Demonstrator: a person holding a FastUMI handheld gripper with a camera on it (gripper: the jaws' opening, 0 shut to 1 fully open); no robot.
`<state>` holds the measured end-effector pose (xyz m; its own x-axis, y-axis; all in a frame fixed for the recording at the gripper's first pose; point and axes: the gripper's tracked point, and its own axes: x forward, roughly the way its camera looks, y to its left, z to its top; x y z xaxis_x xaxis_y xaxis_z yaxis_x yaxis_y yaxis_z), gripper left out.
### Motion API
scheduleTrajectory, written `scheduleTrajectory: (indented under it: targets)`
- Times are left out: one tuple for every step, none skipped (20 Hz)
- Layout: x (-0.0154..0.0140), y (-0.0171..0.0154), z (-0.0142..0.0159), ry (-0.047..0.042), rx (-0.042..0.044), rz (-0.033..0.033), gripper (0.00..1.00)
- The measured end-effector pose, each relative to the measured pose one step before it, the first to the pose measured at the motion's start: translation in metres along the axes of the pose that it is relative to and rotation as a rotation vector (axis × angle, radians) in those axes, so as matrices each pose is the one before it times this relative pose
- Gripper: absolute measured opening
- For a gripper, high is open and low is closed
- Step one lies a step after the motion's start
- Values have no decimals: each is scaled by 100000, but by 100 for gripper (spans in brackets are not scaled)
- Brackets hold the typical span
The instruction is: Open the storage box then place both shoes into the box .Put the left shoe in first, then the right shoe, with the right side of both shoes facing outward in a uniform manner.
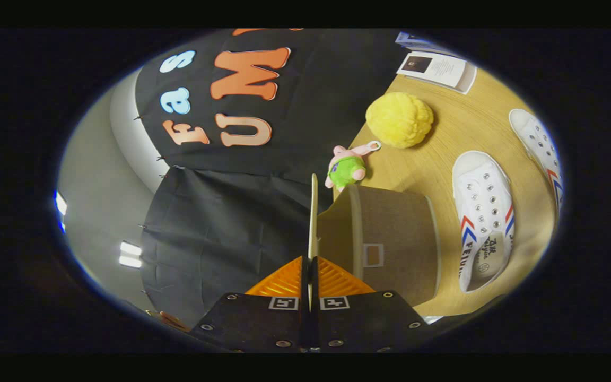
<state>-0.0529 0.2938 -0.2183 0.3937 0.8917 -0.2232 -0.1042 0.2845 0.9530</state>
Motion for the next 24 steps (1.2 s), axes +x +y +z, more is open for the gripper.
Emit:
scheduleTrajectory:
  targets:
    - [35, 1024, -40, -1044, 74, 1781, 1]
    - [239, 710, -93, -989, -593, 544, 1]
    - [87, 543, -177, -647, -1103, -314, 1]
    - [246, 634, -200, -415, -1258, 156, 1]
    - [231, 751, -180, -621, -743, 363, 1]
    - [299, 818, -106, -739, -342, 583, 1]
    - [205, 850, -94, -848, -760, 368, 1]
    - [339, 654, -169, -783, -1397, -49, 1]
    - [399, 647, -138, -519, -1550, -560, 1]
    - [473, 653, -216, -165, -1164, -350, 1]
    - [341, 772, -278, -171, -682, -230, 0]
    - [532, 777, -128, -390, -1390, -118, 1]
    - [405, 775, -291, -294, -1949, -544, 1]
    - [518, 577, -248, -102, -2103, -712, 1]
    - [393, 580, -318, -82, -1618, -611, 1]
    - [494, 696, -313, -9, -1362, -66, 1]
    - [532, 675, -292, -80, -1259, 4, 1]
    - [560, 513, -306, -91, -1023, -199, 1]
    - [462, 451, -425, 121, -694, -201, 1]
    - [566, 375, -395, 267, -723, 13, 1]
    - [409, 430, -469, 302, -851, -308, 2]
    - [454, 334, -371, 270, -801, -377, 2]
    - [314, 350, -454, 200, -587, -275, 2]
    - [401, 293, -412, 158, -441, -175, 2]
